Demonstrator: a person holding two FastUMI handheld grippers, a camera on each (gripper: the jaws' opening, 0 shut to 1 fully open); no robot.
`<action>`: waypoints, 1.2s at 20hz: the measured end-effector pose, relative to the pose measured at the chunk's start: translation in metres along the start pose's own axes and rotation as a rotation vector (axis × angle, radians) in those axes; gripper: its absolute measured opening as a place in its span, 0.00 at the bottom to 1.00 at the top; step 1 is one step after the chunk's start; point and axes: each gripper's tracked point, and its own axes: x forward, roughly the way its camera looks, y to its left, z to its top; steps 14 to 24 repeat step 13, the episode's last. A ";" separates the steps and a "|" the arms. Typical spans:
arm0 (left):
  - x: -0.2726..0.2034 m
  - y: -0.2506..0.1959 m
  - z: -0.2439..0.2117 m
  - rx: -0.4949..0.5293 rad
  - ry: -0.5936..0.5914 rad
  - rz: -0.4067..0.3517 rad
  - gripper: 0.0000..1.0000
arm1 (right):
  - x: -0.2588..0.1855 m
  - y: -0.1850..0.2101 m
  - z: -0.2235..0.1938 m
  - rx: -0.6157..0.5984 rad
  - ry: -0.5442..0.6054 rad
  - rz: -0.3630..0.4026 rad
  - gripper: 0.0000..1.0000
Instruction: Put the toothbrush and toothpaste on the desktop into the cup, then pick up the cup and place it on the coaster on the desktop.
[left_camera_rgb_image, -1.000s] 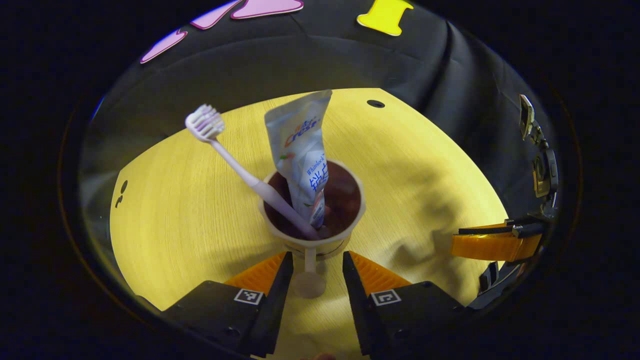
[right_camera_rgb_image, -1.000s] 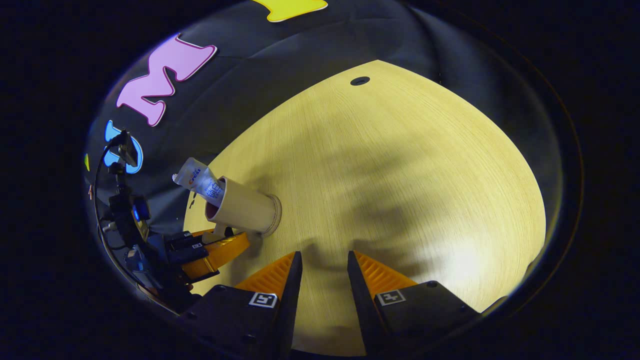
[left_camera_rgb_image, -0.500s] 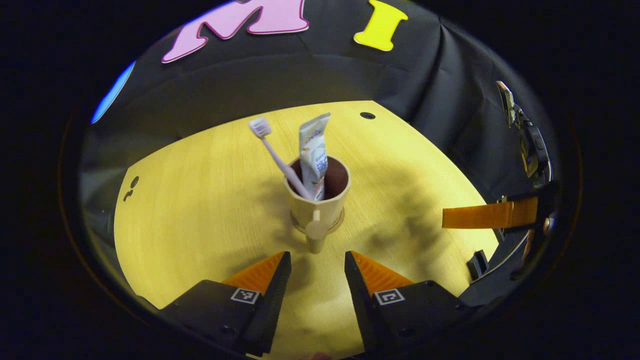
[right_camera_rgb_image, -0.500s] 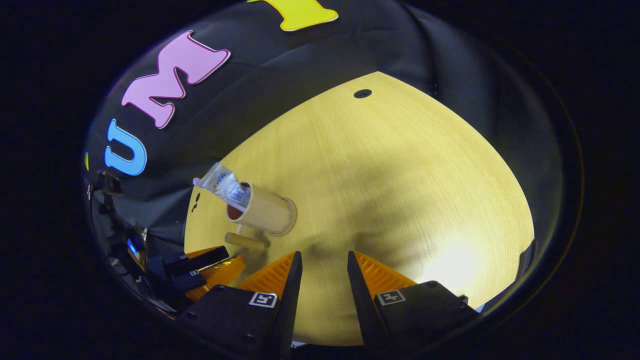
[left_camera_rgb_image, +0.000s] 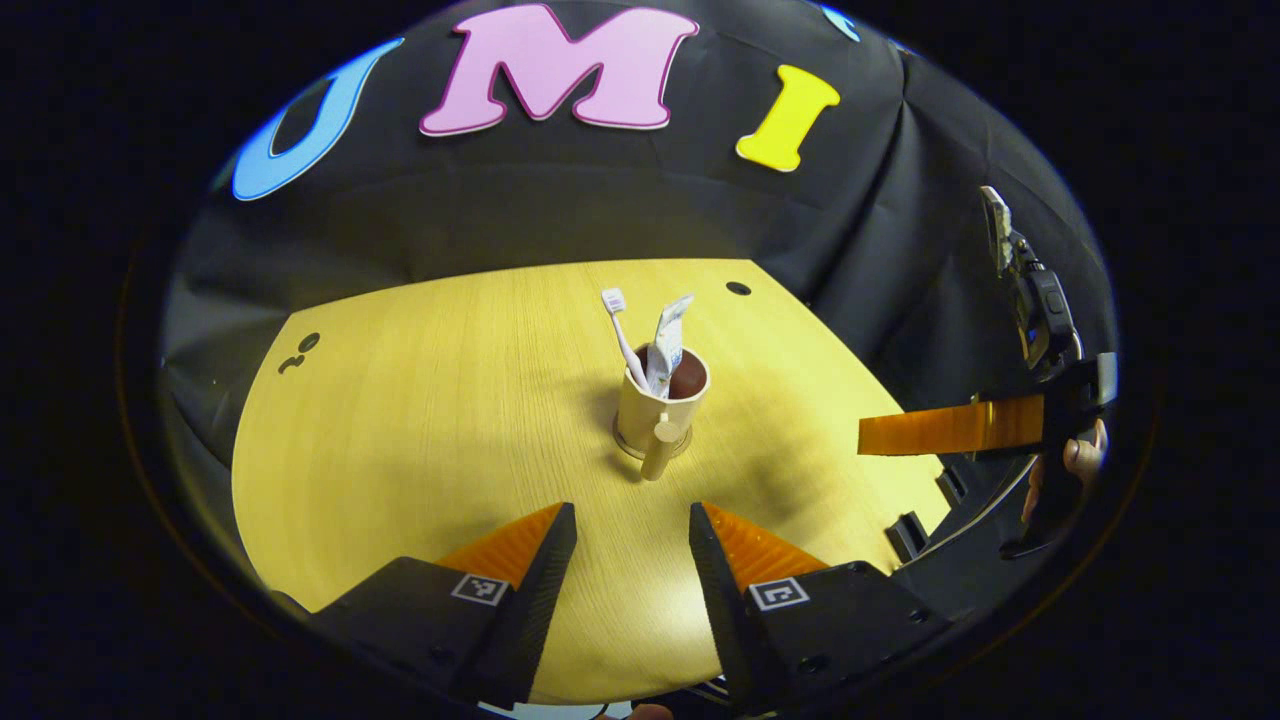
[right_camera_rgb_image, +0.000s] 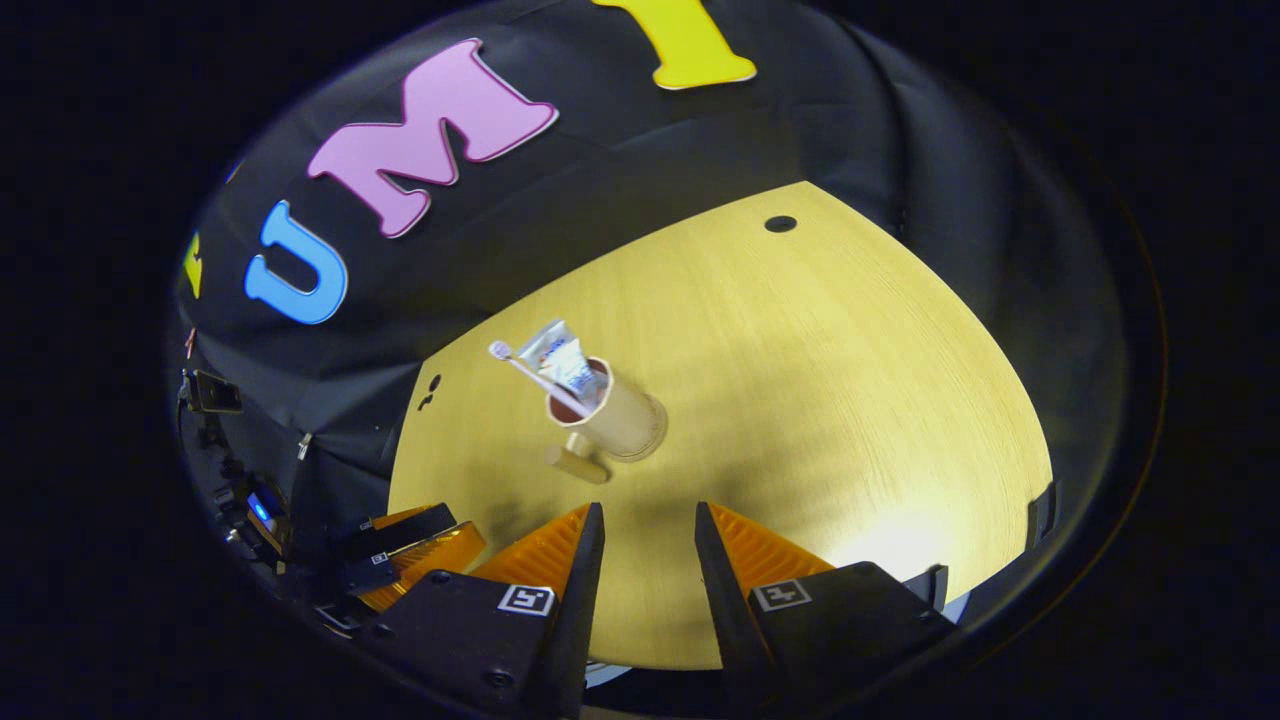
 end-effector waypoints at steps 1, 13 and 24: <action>-0.009 0.001 0.002 0.003 -0.015 0.000 0.72 | -0.005 0.007 -0.001 -0.017 -0.003 0.001 0.57; -0.101 0.022 0.012 -0.016 -0.149 0.066 0.72 | -0.056 0.085 -0.009 -0.147 -0.059 0.078 0.57; -0.101 0.022 0.012 -0.016 -0.149 0.066 0.72 | -0.056 0.085 -0.009 -0.147 -0.059 0.078 0.57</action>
